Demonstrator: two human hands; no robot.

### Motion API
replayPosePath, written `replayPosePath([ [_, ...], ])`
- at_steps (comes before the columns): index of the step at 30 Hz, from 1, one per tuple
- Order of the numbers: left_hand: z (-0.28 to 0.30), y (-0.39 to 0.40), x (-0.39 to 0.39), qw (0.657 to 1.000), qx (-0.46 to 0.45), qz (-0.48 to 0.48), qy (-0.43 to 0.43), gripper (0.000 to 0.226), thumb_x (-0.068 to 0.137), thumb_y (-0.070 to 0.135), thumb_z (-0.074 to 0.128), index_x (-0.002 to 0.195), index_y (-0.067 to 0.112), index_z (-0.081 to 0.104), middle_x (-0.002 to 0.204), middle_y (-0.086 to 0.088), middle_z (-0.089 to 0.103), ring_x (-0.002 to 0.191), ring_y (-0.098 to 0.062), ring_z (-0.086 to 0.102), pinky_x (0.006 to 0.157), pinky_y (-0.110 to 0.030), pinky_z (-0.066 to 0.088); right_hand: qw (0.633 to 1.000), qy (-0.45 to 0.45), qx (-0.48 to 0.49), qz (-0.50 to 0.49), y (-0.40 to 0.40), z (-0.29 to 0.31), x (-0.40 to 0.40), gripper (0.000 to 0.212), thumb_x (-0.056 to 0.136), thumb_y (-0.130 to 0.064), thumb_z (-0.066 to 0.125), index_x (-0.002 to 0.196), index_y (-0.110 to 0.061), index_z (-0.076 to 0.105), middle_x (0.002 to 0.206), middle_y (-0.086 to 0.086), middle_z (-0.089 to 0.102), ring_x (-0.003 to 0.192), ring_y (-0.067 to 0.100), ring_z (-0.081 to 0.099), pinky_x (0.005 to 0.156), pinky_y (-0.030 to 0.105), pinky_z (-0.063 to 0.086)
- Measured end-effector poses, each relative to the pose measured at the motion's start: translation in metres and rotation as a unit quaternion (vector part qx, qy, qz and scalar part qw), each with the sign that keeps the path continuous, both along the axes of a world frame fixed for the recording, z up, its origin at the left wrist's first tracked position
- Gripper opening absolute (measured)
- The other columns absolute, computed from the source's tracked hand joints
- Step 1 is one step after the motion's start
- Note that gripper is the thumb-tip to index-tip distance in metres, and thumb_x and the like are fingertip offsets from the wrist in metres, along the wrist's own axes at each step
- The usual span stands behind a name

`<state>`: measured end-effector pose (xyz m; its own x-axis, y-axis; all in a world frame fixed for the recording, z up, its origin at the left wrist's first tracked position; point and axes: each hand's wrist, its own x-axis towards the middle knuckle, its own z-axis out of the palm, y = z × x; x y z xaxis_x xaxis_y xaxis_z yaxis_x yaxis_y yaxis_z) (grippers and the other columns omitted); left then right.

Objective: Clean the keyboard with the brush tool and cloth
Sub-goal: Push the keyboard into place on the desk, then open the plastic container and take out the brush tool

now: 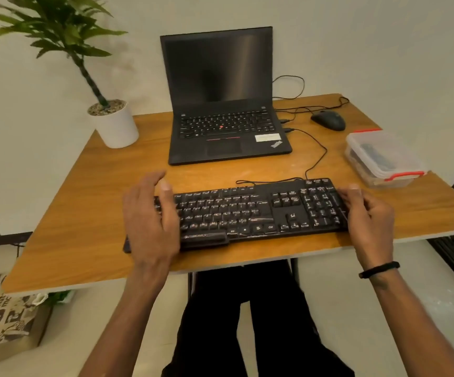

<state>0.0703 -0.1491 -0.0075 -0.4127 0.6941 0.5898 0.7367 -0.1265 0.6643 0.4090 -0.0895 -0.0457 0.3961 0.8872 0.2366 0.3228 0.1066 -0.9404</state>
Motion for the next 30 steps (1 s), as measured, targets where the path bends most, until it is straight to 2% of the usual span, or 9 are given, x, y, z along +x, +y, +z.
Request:
replayPosePath([
  [3,0.029,0.036,0.06,0.988,-0.04,-0.14,0.05,0.034,0.11,0.032,0.047,0.138,0.019,0.06,0.137,0.002,0.064,0.127,-0.01,0.053,0.105,-0.039,0.047,0.995,0.087,0.018,-0.048,0.011,0.006,0.017,0.034,0.103,-0.042,0.057,0.101,-0.015,0.078,0.093,0.001,0.078,0.092,0.014,0.075,0.088,0.043,0.061],
  [6,0.044,0.079,0.13,0.96,-0.093,-0.256,0.065,0.034,0.108,0.037,0.049,0.137,0.024,0.062,0.13,0.012,0.065,0.115,0.004,0.055,0.097,-0.017,0.047,0.978,-0.017,0.084,-0.19,0.02,0.01,0.053,0.032,0.102,-0.04,0.059,0.103,-0.012,0.074,0.098,0.006,0.072,0.088,0.014,0.066,0.081,0.046,0.058],
  [9,0.047,0.123,0.199,0.929,-0.159,-0.328,0.066,0.036,0.107,0.039,0.05,0.137,0.025,0.063,0.123,0.017,0.064,0.1,0.015,0.054,0.081,0.001,0.04,0.969,-0.086,0.078,-0.22,0.031,0.015,0.089,0.036,0.091,-0.044,0.074,0.115,-0.019,0.066,0.122,0.003,0.055,0.105,0.016,0.06,0.089,0.043,0.058],
  [15,0.032,0.23,0.312,0.903,-0.231,-0.35,0.094,0.049,0.107,0.045,0.047,0.148,0.019,0.053,0.149,-0.003,0.057,0.136,-0.02,0.052,0.112,-0.035,0.041,0.98,-0.088,-0.083,-0.158,0.055,0.016,0.117,0.083,0.077,-0.075,0.068,0.138,-0.027,0.04,0.129,0.006,0.055,0.115,0.022,0.056,0.088,0.037,0.052],
  [18,0.036,0.265,0.334,0.892,-0.279,-0.348,0.075,0.044,0.107,0.044,0.047,0.132,0.012,0.066,0.132,-0.011,0.068,0.119,-0.026,0.064,0.099,-0.037,0.05,0.984,-0.077,-0.095,-0.126,0.066,0.019,0.117,0.077,0.079,-0.073,0.068,0.135,-0.027,0.04,0.111,0.005,0.067,0.101,0.021,0.066,0.073,0.025,0.052],
  [20,0.038,0.277,0.337,0.891,-0.282,-0.349,0.067,0.04,0.107,0.039,0.049,0.095,0.011,0.075,0.088,-0.012,0.07,0.078,-0.021,0.066,0.071,-0.04,0.049,0.987,-0.036,-0.088,-0.126,0.063,0.022,0.115,0.068,0.081,-0.065,0.072,0.132,-0.028,0.046,0.102,0.004,0.068,0.09,0.016,0.068,0.063,0.016,0.048],
  [22,0.036,0.28,0.331,0.887,-0.291,-0.353,0.062,0.044,0.105,0.035,0.055,0.065,0.018,0.061,0.062,-0.002,0.053,0.053,-0.012,0.047,0.053,-0.028,0.036,0.987,0.014,-0.092,-0.128,0.05,0.024,0.11,0.066,0.08,-0.064,0.072,0.132,-0.029,0.051,0.091,0.0,0.069,0.075,0.009,0.067,0.053,0.011,0.046],
  [25,0.029,0.278,0.317,0.866,-0.308,-0.391,0.054,0.045,0.1,0.04,0.064,0.074,0.004,0.072,0.074,-0.017,0.067,0.061,-0.021,0.053,0.06,-0.031,0.041,0.986,0.068,-0.082,-0.126,0.028,0.021,0.102,0.07,0.077,-0.067,0.072,0.134,-0.032,0.054,0.076,0.0,0.073,0.069,0.012,0.072,0.059,0.021,0.058],
  [30,0.024,0.267,0.303,0.859,-0.281,-0.425,0.056,0.045,0.097,0.045,0.067,0.09,0.002,0.079,0.091,-0.02,0.075,0.078,-0.037,0.065,0.067,-0.049,0.051,0.975,0.182,-0.056,-0.113,0.006,0.026,0.091,0.064,0.087,-0.037,0.078,0.143,-0.025,0.05,0.07,0.002,0.076,0.063,0.016,0.074,0.073,0.036,0.063],
])
